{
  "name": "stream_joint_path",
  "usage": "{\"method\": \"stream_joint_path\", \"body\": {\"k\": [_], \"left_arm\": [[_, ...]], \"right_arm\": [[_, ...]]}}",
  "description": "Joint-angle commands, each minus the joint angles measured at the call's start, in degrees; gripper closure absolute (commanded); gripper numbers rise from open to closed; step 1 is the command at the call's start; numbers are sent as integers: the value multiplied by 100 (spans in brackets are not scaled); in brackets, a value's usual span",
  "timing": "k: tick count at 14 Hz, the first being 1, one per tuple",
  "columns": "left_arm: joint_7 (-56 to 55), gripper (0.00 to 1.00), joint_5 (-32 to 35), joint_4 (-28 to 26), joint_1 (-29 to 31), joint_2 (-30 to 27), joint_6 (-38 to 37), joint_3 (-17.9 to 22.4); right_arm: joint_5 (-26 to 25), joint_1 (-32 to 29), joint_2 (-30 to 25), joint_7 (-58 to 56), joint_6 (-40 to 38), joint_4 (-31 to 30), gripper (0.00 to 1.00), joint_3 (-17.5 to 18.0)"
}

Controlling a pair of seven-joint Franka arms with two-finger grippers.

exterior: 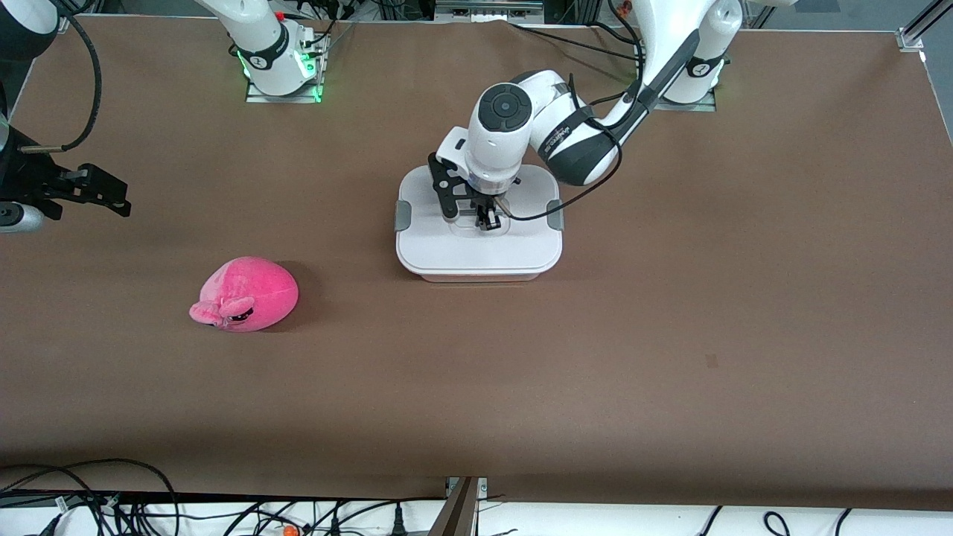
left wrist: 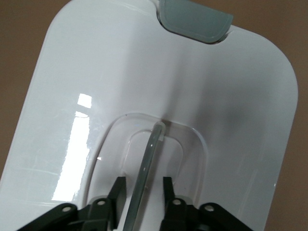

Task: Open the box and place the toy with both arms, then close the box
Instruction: 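Move the left gripper over the box lid and grasp its handle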

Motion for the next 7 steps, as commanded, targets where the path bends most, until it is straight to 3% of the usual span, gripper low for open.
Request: {"method": "stream_joint_path", "body": {"k": [1, 7], "left_arm": [[81, 100, 112, -1, -20, -91, -223, -24], [72, 100, 69, 156, 7, -319, -811, -112]], "right_arm": [[-84, -52, 23, 42, 17, 66, 0, 34], [13, -43, 523, -46, 193, 57, 0, 34]]}}
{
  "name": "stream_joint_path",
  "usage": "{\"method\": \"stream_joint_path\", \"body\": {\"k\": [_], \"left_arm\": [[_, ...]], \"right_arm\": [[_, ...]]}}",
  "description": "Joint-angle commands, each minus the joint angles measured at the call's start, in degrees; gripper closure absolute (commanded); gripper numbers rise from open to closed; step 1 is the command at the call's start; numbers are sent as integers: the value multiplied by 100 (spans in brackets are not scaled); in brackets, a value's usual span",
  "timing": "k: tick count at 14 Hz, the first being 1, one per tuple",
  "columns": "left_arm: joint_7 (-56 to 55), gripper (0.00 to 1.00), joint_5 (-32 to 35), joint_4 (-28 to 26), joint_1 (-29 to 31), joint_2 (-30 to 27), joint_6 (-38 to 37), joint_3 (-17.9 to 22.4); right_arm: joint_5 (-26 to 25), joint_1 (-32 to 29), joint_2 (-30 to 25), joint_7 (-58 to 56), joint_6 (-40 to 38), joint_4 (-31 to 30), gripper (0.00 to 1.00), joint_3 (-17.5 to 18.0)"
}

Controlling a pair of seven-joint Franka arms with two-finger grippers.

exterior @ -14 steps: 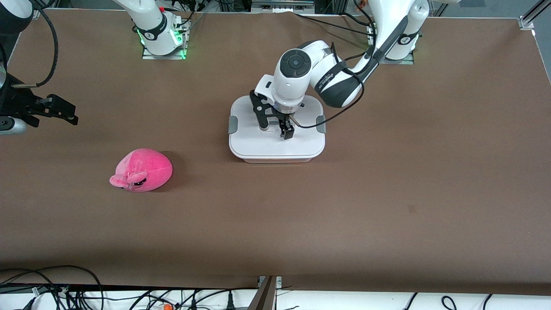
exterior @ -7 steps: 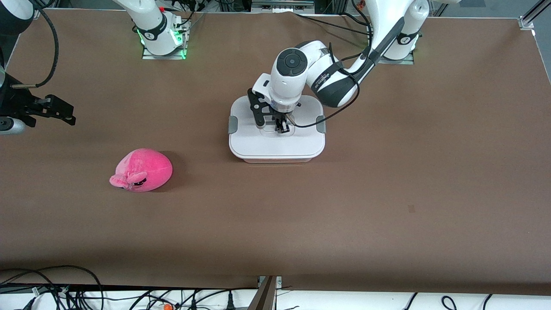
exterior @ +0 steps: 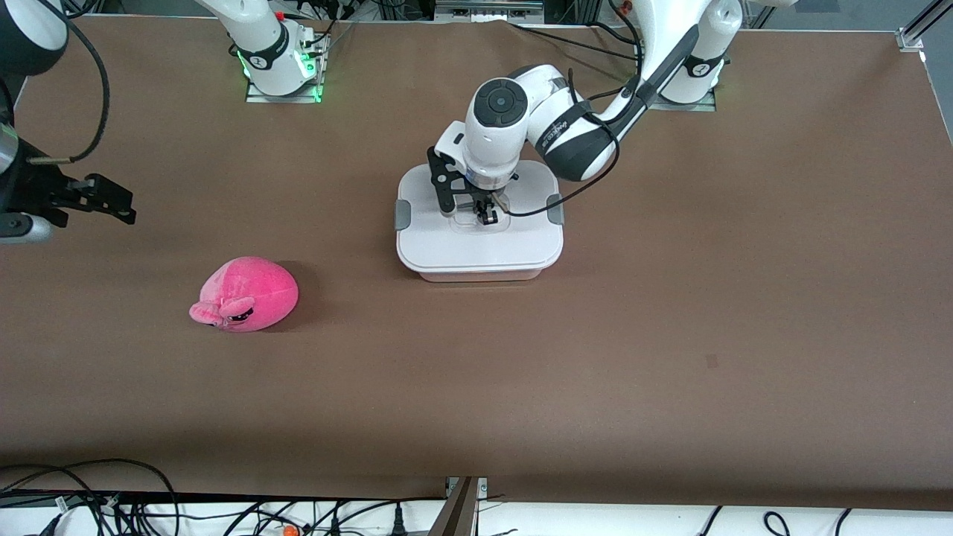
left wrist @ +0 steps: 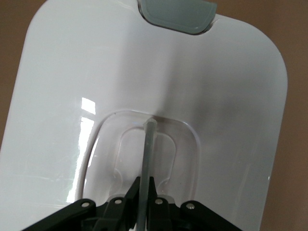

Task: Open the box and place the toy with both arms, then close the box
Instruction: 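Lift the lid off with the left gripper while the right gripper grasps the toy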

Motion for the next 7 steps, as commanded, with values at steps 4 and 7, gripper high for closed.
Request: {"method": "stream_joint_path", "body": {"k": [4, 7], "left_arm": [[-111, 100, 9, 330, -25, -564, -1321, -55], [-32, 100, 9, 725, 298, -662, -2340, -64]], "right_arm": [[107, 1, 855, -59, 159, 63, 0, 86], [502, 80, 1382, -129, 772, -76, 0, 95]]}}
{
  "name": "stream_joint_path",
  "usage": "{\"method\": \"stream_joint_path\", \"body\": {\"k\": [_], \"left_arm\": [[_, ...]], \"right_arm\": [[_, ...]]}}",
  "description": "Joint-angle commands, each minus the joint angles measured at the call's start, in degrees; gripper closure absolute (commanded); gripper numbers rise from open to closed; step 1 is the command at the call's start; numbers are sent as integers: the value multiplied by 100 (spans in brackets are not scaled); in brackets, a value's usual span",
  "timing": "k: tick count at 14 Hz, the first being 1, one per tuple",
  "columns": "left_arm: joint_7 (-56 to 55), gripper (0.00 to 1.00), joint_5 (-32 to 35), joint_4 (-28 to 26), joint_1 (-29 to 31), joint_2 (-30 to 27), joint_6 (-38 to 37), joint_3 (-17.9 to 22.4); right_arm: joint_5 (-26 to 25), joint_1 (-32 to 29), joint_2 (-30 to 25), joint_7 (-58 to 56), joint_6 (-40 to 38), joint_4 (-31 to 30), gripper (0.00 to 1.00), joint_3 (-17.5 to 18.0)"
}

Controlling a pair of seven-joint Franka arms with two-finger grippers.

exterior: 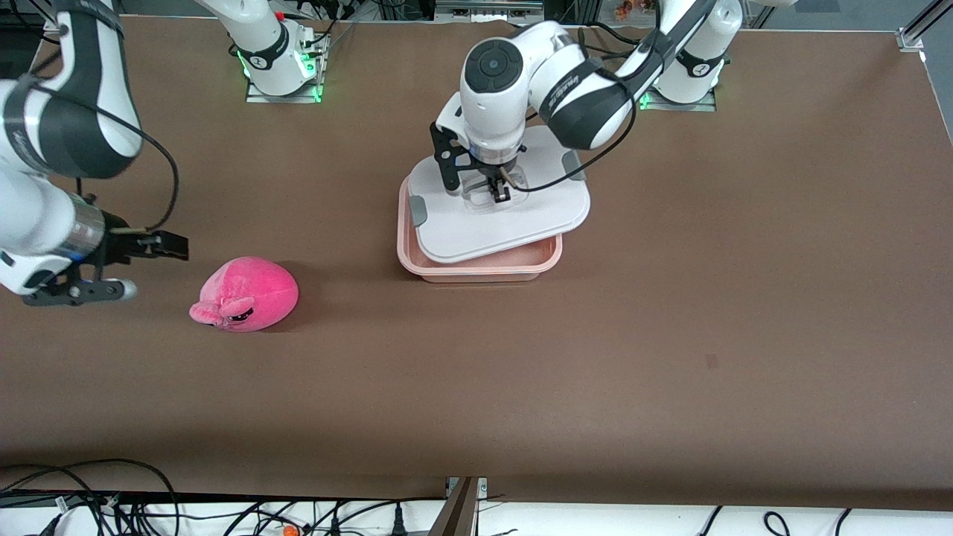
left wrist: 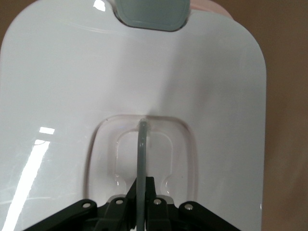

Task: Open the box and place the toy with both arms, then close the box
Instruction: 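Lift the lid off with the left gripper while the right gripper grasps the toy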

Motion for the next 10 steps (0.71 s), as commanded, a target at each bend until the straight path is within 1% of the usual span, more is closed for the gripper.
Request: {"method": "stream_joint_path", "body": {"k": [1, 3, 4, 5, 7, 8, 9, 10], "left_arm": [[78, 100, 10, 451, 389, -104, -1090, -26], [637, 100, 19, 802, 766, -104, -2004, -17], [1041, 100, 27, 909, 960, -104, -2392, -9], [1376, 100, 36, 918, 1214, -104, -2552, 9], [1781, 100, 53, 910, 1689, -17, -2615, 9], [2131, 100, 62, 901, 1900, -16, -2641, 18], [2387, 100, 28, 918, 2155, -42, -2790, 18], [2459, 100, 97, 962, 2375, -77, -3000, 9]], "right_arm": [[321, 51, 393, -106, 612, -197, 0, 17], [348, 60, 421, -237, 1210, -662, 0, 131], [357, 60, 412, -307, 1413, -873, 0, 131], [357, 60, 412, -386, 1555, -1015, 0, 131], [357, 60, 473, -449, 1827, -1226, 1, 131], [357, 34, 500, -457, 1942, -1349, 3, 131], [357, 33, 500, -510, 1995, -1437, 11, 131], [357, 25, 491, -519, 2004, -1482, 24, 131]]}}
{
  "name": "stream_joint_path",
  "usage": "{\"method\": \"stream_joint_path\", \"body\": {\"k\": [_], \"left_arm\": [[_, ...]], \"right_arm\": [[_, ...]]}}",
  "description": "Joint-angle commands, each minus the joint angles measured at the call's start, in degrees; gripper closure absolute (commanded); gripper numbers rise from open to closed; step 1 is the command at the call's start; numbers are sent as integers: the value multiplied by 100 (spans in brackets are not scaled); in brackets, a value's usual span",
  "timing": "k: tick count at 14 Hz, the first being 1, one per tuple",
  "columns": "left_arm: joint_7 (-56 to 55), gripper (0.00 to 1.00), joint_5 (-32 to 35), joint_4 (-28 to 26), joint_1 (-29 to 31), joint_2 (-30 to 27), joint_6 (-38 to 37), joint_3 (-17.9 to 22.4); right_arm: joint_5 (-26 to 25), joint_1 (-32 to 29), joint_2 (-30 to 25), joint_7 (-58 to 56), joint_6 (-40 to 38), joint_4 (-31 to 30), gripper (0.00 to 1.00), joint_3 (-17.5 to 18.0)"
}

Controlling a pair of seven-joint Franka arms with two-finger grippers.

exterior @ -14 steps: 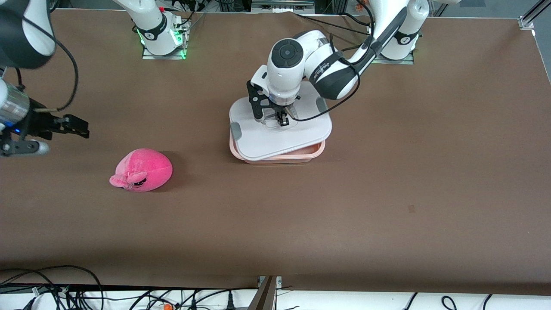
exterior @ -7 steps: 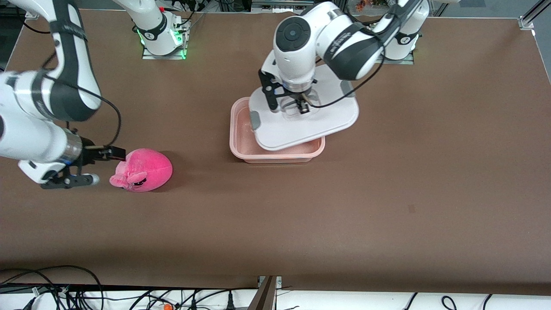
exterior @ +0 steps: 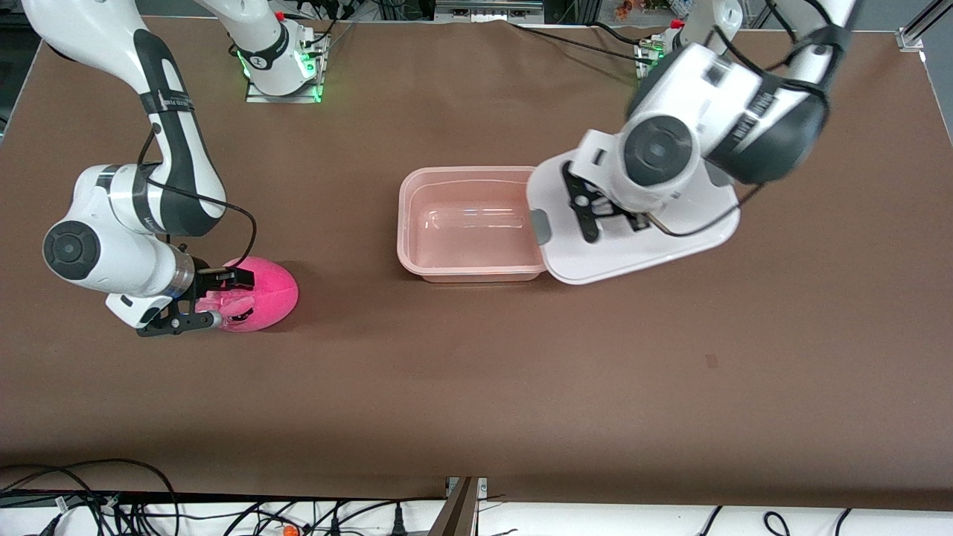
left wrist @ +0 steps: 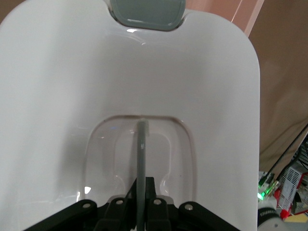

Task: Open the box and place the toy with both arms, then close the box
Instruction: 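Lift the lid off with the left gripper while the right gripper grasps the toy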

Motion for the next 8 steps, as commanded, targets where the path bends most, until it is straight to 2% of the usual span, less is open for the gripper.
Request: {"method": "stream_joint_path", "body": {"k": [1, 2, 3, 4, 8], "left_arm": [[424, 100, 88, 172, 511, 3, -526, -61], [503, 100, 149, 172, 677, 12, -536, -52], [678, 100, 289, 163, 879, 20, -536, -87], [906, 100, 447, 137, 977, 38, -502, -61], [1356, 100, 422, 137, 1189, 161, -282, -87]], "right_arm": [[109, -44, -120, -217, 171, -293, 40, 0], [109, -53, -120, -304, 180, -302, 60, 0], [109, -70, -120, -340, 172, -294, 84, 0], [109, -88, -120, -419, 171, -294, 100, -9], [92, -132, -120, -630, 136, -224, 100, -9]]}}
